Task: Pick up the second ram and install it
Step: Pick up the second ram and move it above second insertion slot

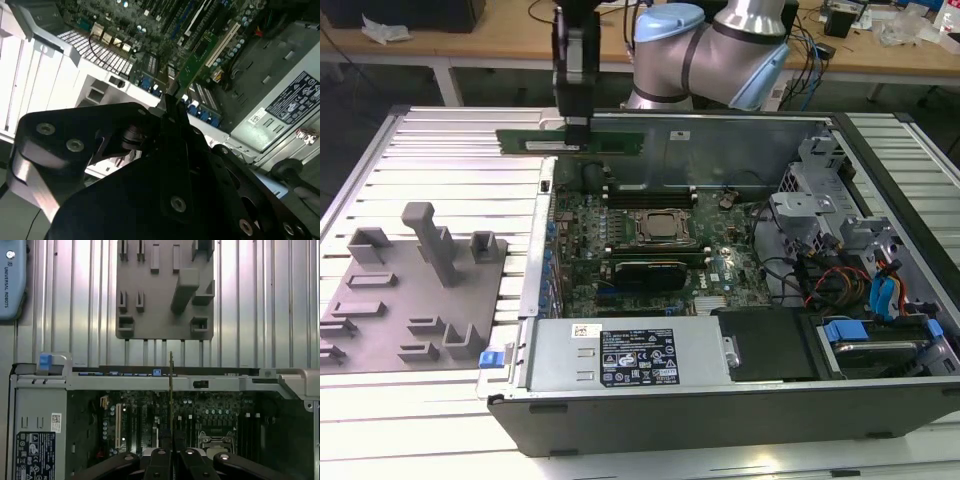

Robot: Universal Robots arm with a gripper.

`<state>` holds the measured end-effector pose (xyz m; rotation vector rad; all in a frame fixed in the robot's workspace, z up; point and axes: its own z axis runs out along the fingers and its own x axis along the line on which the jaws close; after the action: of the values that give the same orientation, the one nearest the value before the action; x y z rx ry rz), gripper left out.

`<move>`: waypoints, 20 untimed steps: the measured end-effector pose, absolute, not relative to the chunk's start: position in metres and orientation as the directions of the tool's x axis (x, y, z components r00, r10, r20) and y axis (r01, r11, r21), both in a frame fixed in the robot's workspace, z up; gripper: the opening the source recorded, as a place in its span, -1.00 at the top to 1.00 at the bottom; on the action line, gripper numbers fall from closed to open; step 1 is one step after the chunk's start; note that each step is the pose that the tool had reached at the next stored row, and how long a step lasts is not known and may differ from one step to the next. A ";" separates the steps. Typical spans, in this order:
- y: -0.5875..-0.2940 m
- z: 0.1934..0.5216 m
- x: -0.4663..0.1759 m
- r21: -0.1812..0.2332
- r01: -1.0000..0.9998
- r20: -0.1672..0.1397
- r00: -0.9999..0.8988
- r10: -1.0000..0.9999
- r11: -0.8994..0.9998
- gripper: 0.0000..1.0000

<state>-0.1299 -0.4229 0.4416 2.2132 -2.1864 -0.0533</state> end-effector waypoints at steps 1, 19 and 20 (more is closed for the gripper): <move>-0.422 0.442 -0.122 0.046 -0.999 -0.003 0.012 -1.000 -0.012 0.73; -0.414 0.442 -0.035 0.050 -0.999 -0.003 0.012 -1.000 -0.012 0.73; -0.414 0.442 -0.031 0.051 -0.999 -0.003 0.012 -1.000 -0.012 0.73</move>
<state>-0.0307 -0.4139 0.4417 2.2108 -2.1836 -0.0589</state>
